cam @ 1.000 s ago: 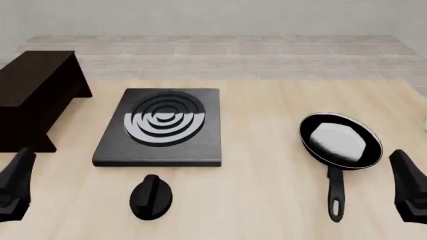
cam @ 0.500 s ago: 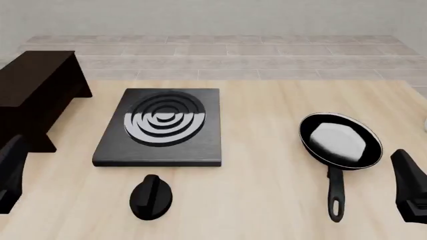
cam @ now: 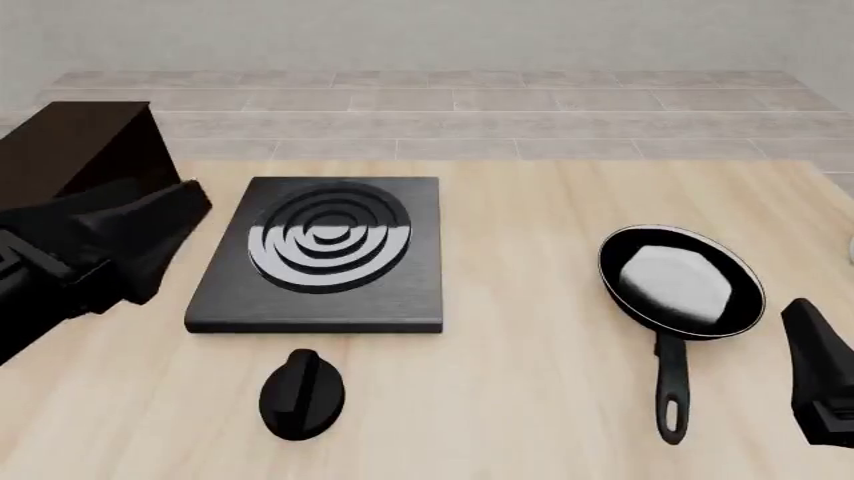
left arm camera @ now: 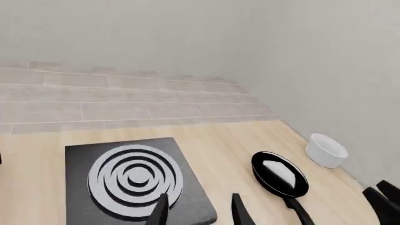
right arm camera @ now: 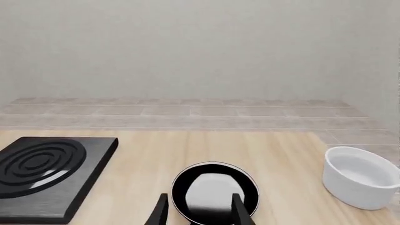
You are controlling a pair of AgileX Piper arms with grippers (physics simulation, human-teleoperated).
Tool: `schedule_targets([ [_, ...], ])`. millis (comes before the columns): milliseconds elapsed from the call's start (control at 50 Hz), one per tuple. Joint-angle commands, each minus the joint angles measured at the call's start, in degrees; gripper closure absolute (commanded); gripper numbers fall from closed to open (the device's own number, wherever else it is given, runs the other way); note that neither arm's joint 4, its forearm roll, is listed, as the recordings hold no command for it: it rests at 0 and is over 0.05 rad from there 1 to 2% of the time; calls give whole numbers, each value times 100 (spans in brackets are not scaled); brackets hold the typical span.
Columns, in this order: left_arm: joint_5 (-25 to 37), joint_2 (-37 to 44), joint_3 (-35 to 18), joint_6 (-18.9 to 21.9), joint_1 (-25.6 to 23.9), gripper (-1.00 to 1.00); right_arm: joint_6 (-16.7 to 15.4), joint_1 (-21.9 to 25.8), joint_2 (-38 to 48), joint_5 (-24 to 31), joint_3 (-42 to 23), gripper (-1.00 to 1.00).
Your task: Put the frying pan on top of the cabinet.
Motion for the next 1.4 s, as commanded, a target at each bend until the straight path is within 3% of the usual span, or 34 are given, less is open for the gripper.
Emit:
schedule_targets([
  [20,-710,1940,-520,-1137,-1200,-100,-30,-12,-1,-6,1,-100],
  [300,-1017,3240,-1085,-2106,-1946,-100,-14,-41,1,9,-1,-100],
  [460,-1193,3793,-1307,-2326,-2299,-100,-54,-54,0,-6,1,-100],
  [500,-1374,4335,-1221,-3041,-2302,-100,-67,-37,0,-9,1,-100],
  [560,-1319,4291,-1352,-2773,-2362,-100,-55,-43,0,-2,2,-100],
  [920,-1744,5390,-1666,-3249,-2649,-100,-22,-56,0,0,2,-100],
  [1400,-1848,6302,-2198,-3363,-3157,-100,-3,-74,1,5,3,-100],
])
